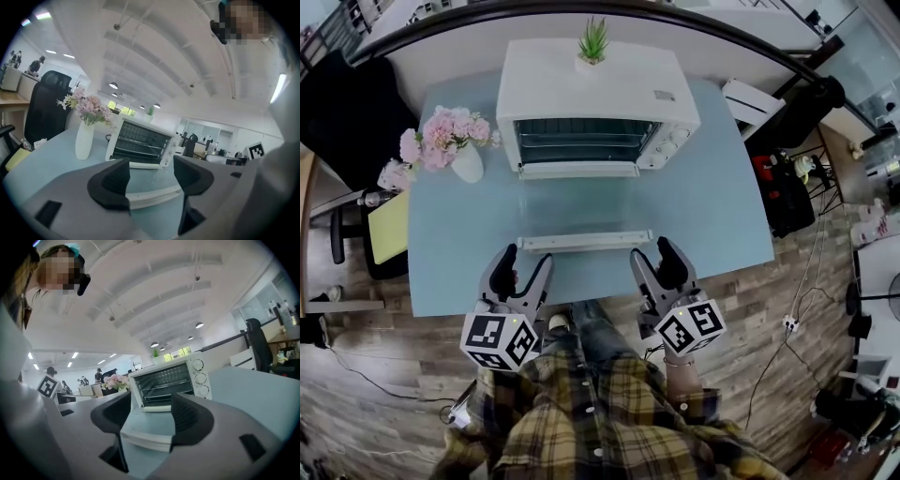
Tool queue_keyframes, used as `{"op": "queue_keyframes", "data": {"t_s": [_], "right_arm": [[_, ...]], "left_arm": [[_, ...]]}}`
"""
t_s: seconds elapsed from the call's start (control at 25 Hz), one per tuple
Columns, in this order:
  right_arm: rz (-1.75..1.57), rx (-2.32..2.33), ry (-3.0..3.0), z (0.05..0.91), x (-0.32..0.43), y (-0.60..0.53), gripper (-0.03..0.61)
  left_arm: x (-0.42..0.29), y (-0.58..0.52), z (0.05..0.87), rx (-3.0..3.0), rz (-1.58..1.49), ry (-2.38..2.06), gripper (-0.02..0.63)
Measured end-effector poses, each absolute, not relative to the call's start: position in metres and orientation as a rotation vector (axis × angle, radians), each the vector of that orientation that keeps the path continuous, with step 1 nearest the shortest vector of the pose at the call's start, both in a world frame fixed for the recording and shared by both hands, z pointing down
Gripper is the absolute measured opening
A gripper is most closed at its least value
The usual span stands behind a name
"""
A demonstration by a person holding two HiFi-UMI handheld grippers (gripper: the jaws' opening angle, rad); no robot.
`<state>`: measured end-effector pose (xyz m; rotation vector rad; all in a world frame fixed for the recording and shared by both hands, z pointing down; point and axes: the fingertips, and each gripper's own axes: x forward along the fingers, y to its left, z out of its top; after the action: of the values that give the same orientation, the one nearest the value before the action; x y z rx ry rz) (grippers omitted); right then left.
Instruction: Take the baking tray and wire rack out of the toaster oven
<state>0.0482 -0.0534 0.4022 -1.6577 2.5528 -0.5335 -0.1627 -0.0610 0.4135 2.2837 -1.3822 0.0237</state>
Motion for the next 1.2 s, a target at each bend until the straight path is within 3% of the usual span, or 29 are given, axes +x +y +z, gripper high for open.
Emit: {"op": "queue_keyframes", "data": {"t_s": [0.52,1.2], "right_arm": [[-0.606,-1.397,2.611,0.393,0.061,-0.198,0.25],[-0.852,-1.288,2.533,0.431,0.032,-0.26,0.25]], "left_arm": [[-0.133,-0.188,0.391,2.201,-0.108,-1.488,0.282],[-0.124,-0.25,0.426,2.078,-0.264,-1.304,0.267]]}}
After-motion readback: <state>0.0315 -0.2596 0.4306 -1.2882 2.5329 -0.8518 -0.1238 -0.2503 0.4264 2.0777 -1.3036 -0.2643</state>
